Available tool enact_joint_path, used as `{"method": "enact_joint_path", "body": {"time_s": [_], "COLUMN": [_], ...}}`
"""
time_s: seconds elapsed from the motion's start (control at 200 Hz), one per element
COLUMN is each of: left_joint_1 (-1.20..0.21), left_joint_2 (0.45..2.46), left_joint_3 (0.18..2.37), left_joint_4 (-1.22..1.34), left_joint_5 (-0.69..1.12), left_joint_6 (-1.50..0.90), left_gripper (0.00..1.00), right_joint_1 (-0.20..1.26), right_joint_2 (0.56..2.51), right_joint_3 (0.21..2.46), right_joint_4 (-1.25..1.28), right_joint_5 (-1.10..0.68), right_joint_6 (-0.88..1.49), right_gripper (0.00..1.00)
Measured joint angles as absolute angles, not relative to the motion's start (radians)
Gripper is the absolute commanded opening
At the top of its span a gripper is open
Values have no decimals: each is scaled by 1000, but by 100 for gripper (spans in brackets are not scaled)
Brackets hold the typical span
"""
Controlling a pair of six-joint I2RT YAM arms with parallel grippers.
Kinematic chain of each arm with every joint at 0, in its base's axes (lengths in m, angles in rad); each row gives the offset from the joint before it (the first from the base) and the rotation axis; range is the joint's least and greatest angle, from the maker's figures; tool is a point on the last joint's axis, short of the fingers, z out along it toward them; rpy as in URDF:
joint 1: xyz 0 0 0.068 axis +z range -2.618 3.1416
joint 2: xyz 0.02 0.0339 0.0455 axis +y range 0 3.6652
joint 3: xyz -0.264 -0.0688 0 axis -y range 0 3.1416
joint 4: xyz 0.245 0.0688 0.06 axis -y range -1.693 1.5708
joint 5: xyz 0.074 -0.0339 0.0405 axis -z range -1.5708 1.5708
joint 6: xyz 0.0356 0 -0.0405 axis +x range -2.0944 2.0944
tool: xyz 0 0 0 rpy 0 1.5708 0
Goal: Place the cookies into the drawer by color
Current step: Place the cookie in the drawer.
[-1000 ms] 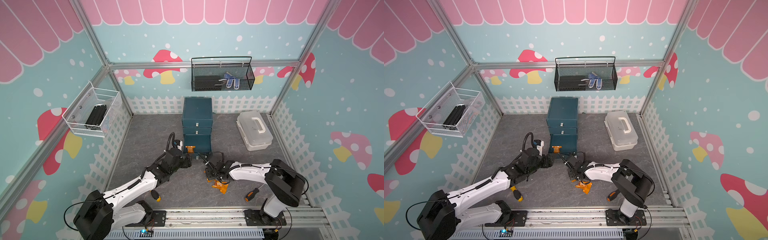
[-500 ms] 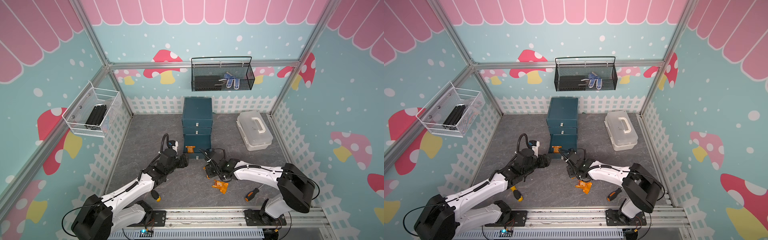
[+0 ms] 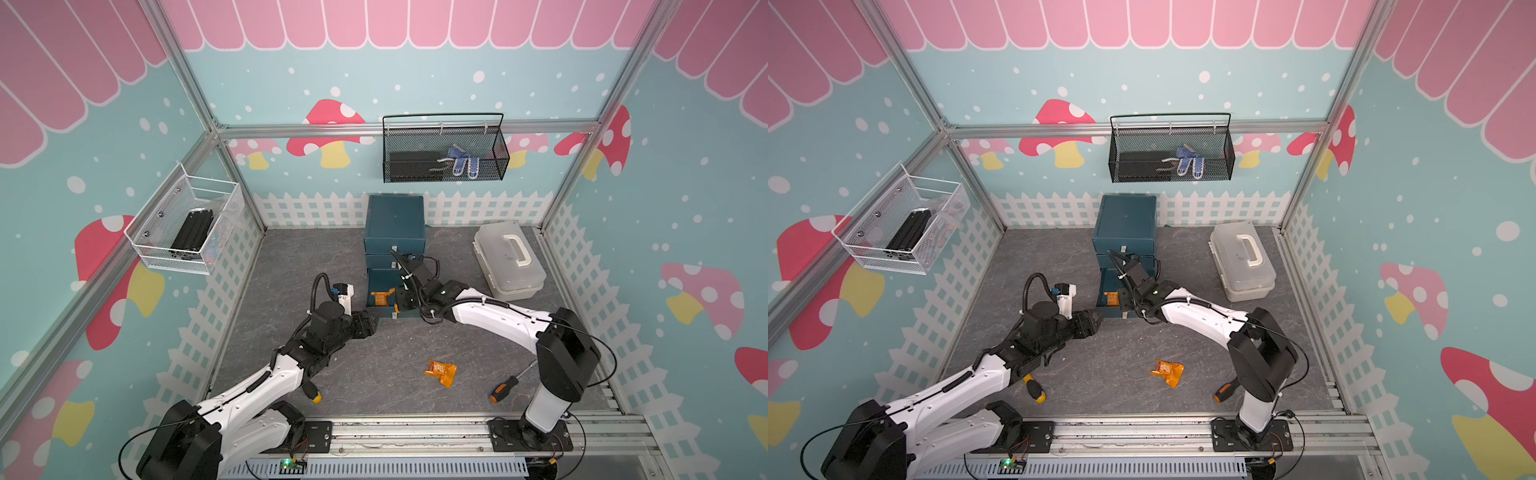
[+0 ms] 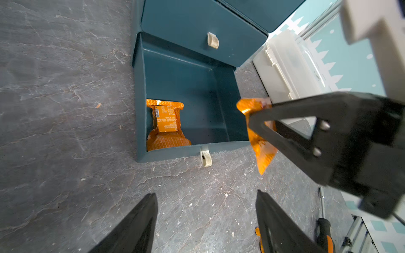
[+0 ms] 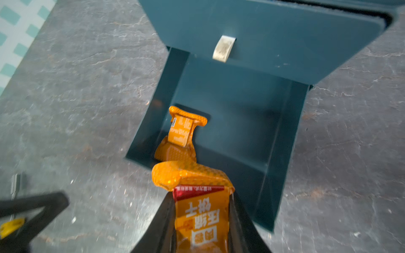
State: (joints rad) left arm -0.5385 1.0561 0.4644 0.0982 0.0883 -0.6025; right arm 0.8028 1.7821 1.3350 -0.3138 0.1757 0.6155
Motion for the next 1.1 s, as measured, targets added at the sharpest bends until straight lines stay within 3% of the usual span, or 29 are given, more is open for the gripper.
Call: {"method": "enact_joint_path", "body": {"time_s": [0.355, 0.6, 0.765, 0.946, 1.101], "left_joint_1": [-510, -510, -510, -510, -510], "left_joint_2": [1171, 1208, 1214, 1223, 1227], "left_joint_3": [464, 465, 465, 465, 465], "left_joint_4": [186, 220, 235, 245, 245], "left_joint_5": [139, 139, 135, 135, 136], "left_joint_6": [-598, -590, -587, -587, -587], "left_gripper": [73, 74, 74, 74, 74], "right_joint_1": [764, 746, 744, 744, 743], "right_joint_2": [2058, 2125, 2136, 2143, 2143], "right_joint_3": [1511, 1535, 1535, 1535, 1535], "right_joint_4": [-306, -304, -288, -282, -278], "right_joint_5": [213, 246, 245, 237, 221], "right_joint_6": [657, 668, 671, 675, 670], "right_gripper": [33, 35, 40, 55, 56]}}
